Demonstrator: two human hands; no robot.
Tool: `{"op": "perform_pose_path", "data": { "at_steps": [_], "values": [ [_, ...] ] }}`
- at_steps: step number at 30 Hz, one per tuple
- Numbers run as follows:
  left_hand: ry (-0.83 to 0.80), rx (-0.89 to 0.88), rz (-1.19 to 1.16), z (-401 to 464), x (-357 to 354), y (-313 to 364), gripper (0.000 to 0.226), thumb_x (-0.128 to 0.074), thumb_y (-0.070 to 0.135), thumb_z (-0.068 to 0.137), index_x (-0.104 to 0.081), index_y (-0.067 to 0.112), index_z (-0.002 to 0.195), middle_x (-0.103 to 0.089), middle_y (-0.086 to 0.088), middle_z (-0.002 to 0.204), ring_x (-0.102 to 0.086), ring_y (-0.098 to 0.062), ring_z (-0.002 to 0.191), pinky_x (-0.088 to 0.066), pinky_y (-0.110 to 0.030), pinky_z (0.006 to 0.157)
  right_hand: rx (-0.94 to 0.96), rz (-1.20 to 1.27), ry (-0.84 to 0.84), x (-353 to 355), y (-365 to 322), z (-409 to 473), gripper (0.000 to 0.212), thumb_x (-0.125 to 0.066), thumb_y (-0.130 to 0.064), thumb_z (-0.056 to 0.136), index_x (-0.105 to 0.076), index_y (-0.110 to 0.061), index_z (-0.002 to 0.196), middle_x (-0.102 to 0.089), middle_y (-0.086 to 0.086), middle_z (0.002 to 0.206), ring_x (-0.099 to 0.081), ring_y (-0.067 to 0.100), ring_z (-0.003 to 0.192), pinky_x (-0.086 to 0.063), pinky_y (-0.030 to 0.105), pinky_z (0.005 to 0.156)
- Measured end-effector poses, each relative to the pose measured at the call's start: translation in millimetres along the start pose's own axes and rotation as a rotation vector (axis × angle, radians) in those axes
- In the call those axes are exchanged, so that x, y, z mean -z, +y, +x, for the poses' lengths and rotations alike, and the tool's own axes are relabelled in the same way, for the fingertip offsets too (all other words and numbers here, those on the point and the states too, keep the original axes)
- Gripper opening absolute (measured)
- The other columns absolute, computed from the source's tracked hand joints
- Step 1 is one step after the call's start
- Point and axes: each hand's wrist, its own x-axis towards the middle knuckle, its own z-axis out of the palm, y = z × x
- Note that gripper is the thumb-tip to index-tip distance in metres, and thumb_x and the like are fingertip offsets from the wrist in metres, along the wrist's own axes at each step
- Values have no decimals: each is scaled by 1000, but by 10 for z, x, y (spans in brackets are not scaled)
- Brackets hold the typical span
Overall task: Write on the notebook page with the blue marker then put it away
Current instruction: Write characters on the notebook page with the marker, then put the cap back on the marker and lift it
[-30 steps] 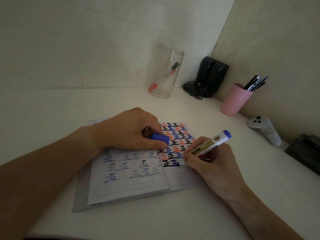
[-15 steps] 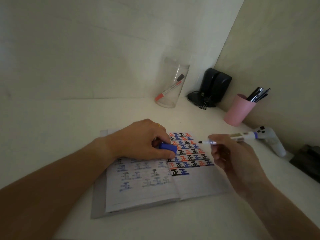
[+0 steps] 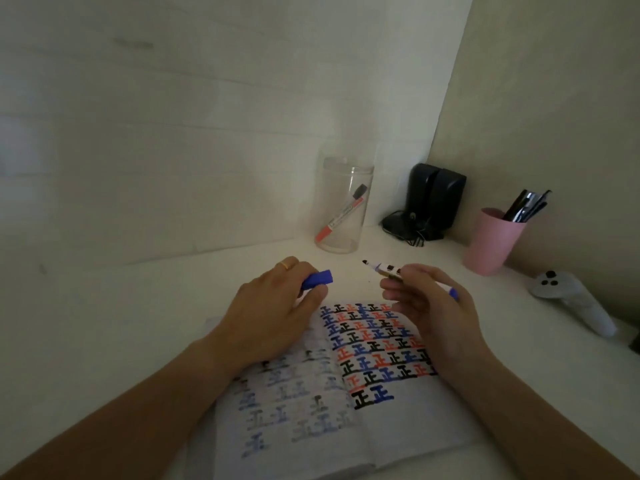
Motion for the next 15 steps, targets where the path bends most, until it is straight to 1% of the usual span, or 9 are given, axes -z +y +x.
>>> {"op": "perform_pose_path", "data": {
  "at_steps": [3,6,7,8,11,15],
  "values": [
    [-17,-3,22,-2,27,22,21,-42,34,104,-54,27,119,-47,10,100,-54,-14,82,-50,-39,74,42,-12,0,67,18,-18,12,-73,-14,85,-77,-5,92,-73,11,72,-63,21,68,-53,30,65],
    [-43,-25,47,-5,39,29,23,-40,35,104,-52,30,122,-48,10,106,-55,-14,84,-52,-42,76,68,-6,-11,78,29,-38,29,-79,-27,69,-79,-7,89,-71,8,69,-61,19,65,-51,32,65],
    [-50,-34,48,-9,43,31,23,-40,36,104,-51,30,123,-48,10,107,-55,-14,85,-52,-42,76,77,-19,-22,76,32,-39,29,-78,-29,67,-80,-8,88,-71,8,69,-62,18,65,-51,33,66],
    [-55,-43,47,-10,47,37,23,-40,36,104,-51,31,123,-47,10,107,-55,-13,84,-52,-41,76,81,-29,-35,73,34,-42,25,-78,-27,69,-80,-9,87,-71,8,69,-63,18,65,-52,33,67],
    [-65,-62,48,-11,52,58,25,-40,36,104,-51,30,125,-46,11,108,-54,-12,85,-52,-39,77,88,-47,-55,66,46,-49,8,-75,-14,82,-80,-10,87,-72,8,70,-65,18,66,-53,34,70],
    [-76,-101,43,-21,55,95,26,-40,35,104,-52,30,127,-47,10,109,-56,-13,83,-51,-35,75,76,-61,-87,43,43,-82,9,-72,-9,86,-81,-12,87,-74,12,74,-66,22,72,-56,36,77]
  ]
}}
